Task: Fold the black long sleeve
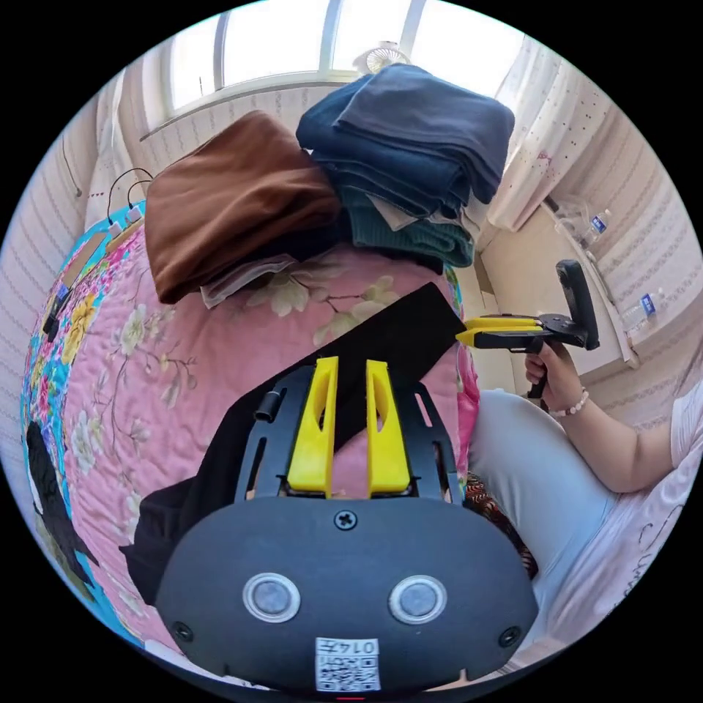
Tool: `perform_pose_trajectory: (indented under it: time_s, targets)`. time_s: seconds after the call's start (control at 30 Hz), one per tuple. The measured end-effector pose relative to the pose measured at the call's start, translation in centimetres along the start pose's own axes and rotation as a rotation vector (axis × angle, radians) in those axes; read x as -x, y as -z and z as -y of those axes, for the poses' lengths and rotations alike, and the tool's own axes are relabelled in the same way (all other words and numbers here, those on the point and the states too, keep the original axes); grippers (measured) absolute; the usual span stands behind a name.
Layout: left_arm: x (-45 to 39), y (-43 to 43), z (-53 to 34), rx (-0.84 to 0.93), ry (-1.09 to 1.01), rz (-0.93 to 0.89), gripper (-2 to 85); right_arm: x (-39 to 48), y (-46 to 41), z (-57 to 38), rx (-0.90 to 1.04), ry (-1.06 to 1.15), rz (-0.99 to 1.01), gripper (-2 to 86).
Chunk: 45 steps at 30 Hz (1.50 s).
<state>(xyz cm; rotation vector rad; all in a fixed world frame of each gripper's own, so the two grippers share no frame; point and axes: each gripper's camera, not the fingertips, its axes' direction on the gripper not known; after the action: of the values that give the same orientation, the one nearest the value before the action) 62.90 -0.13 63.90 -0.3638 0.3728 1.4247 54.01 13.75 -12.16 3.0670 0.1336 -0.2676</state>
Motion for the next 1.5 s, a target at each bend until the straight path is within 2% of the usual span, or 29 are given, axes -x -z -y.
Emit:
perform_pose_trajectory:
  time_s: [0.1, 0.27, 0.37, 0.57, 0.77, 0.83, 1.03, 1.1, 1.3, 1.5]
  targets:
    - [-1.4, -4.0, 4.4, 0.080, -0.052, 0.063, 7.3, -1.7, -1.0, -1.0, 0.011, -0.007, 0.040, 7.8]
    - [-1.8, -10.6, 6.2, 0.262, -0.062, 0.121, 5.9, -4.0, -0.9, -2.1, -0.027, -0.009, 0.088, 4.4]
    - [-0.5, -10.5, 5.5, 0.202, 0.047, 0.016, 0.7, -5.0, -0.7, -2.9, -0.047, -0.004, 0.116, 2.3]
    - [1.5, -4.1, 1.1, 0.008, 0.202, -0.055, -0.9, -4.7, 0.9, -4.5, -0.122, 0.034, 0.222, 0.8]
    - [2.5, 9.7, -11.6, -0.320, 0.388, 0.024, -1.0, 2.7, 2.9, -5.1, -0.204, 0.319, 0.654, 0.5]
    - [2.5, 13.3, -16.9, -0.380, 0.458, 0.076, -1.0, 8.1, 2.3, -5.5, -0.135, 0.474, 0.789, 0.5]
    - [1.2, 19.3, -35.4, -0.407, 0.738, 0.196, -1.0, 22.8, -3.2, -10.8, 0.201, 0.781, 0.955, 0.4]
    - [0.8, 19.0, -41.5, -0.388, 0.848, 0.194, -1.0, 26.6, -5.2, -13.1, 0.309, 0.849, 0.961, 0.3]
    - [0.1, 16.7, -52.0, -0.378, 1.054, 0.113, -1.0, 36.9, -9.8, -21.3, 0.563, 1.096, 0.839, 0.3]
    - [-1.1, 18.5, -57.0, -0.435, 1.087, 0.086, -1.0, 44.5, -11.4, -27.8, 0.682, 1.325, 0.763, 0.4]
